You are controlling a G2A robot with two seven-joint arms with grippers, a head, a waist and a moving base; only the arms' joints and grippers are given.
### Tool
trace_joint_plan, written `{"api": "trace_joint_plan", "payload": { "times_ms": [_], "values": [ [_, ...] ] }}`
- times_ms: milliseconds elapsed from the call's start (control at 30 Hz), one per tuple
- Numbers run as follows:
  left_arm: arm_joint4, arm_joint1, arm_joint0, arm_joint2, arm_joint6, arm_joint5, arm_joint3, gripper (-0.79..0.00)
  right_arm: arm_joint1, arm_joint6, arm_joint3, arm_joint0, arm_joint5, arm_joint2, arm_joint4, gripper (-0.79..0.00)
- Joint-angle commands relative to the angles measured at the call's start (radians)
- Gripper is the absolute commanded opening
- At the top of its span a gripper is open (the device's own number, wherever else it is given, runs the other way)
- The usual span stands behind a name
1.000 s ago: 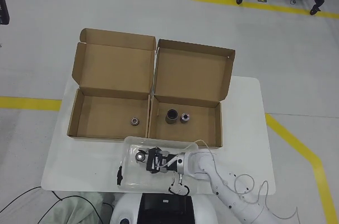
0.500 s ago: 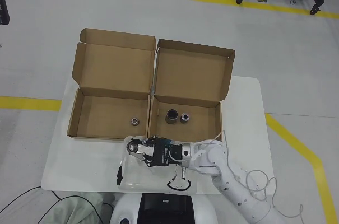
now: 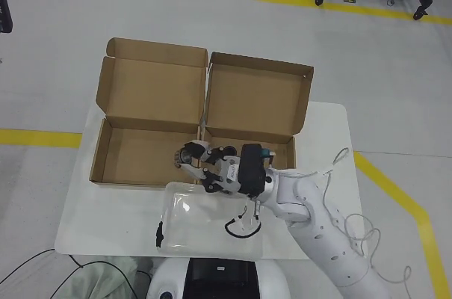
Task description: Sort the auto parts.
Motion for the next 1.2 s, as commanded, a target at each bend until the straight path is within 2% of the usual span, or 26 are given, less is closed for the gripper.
{"api": "trace_joint_plan", "payload": {
  "times_ms": [0,233,533,767,967,1167],
  "values": [
    [0.000,0.000,0.000,0.000,0.000,0.000,0.000,0.000,0.000,-0.052,0.022,-0.007,-0.011,0.012,0.009,-0.785],
    [0.000,0.000,0.000,0.000,0.000,0.000,0.000,0.000,0.008,-0.167,0.047,-0.051,-0.001,0.077,0.003,-0.785],
    [0.000,0.000,0.000,0.000,0.000,0.000,0.000,0.000,0.018,-0.282,0.064,-0.091,-0.118,0.127,0.019,-0.785],
    [0.000,0.000,0.000,0.000,0.000,0.000,0.000,0.000,0.006,-0.204,0.095,-0.045,-0.039,0.072,-0.005,-0.785],
    [0.000,0.000,0.000,0.000,0.000,0.000,0.000,0.000,-0.023,-0.095,0.139,0.045,0.023,-0.043,0.004,-0.785],
    [0.000,0.000,0.000,0.000,0.000,0.000,0.000,0.000,-0.060,0.024,0.202,0.134,0.192,-0.144,-0.051,-0.785]
  ]
}}
